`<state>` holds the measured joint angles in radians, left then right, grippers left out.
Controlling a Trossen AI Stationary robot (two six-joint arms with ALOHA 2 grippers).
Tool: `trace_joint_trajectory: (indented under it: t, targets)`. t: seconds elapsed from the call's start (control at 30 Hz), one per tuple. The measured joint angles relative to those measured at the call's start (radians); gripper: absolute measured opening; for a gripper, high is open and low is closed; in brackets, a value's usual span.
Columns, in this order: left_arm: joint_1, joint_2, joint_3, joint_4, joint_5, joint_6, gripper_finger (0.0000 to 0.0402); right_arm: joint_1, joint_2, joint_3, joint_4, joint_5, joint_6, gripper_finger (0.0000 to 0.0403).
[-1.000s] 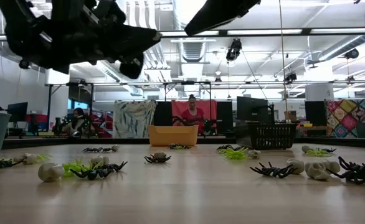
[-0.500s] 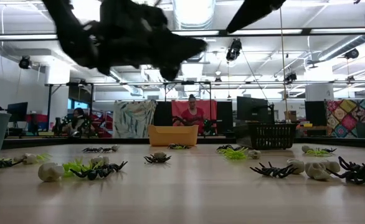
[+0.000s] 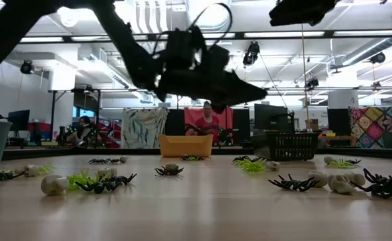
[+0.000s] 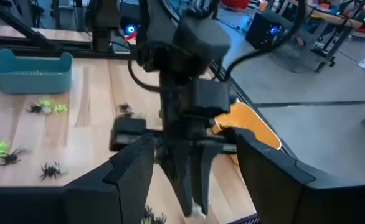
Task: Sort Halloween decoration
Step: Put the white skull toy into the black bin
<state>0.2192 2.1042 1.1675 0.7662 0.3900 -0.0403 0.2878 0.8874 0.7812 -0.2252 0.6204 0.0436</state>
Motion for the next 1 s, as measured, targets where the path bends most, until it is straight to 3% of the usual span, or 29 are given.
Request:
trace_joint_trajectory:
  t: [0.2, 0.47, 0.77, 1.0]
  targets:
    - [0.003, 0.070, 0.108, -0.102, -0.008, 0.028, 0.0003, 0.000, -0.005, -0.005, 0.001, 0.000, -0.008, 0.0221]
    - [0.011, 0.135, 0.242, -0.304, -0.146, 0.078, 0.0006, 0.000, 0.024, -0.005, 0.007, 0.000, -0.005, 0.0221]
    - [0.026, 0.145, 0.314, -0.402, -0.302, 0.099, 0.0008, 0.000, 0.032, -0.005, 0.025, 0.000, 0.012, 0.0221]
    - [0.032, 0.145, 0.325, -0.412, -0.305, 0.097, 0.0045, 0.000, 0.032, -0.005, 0.046, 0.000, 0.018, 0.0221]
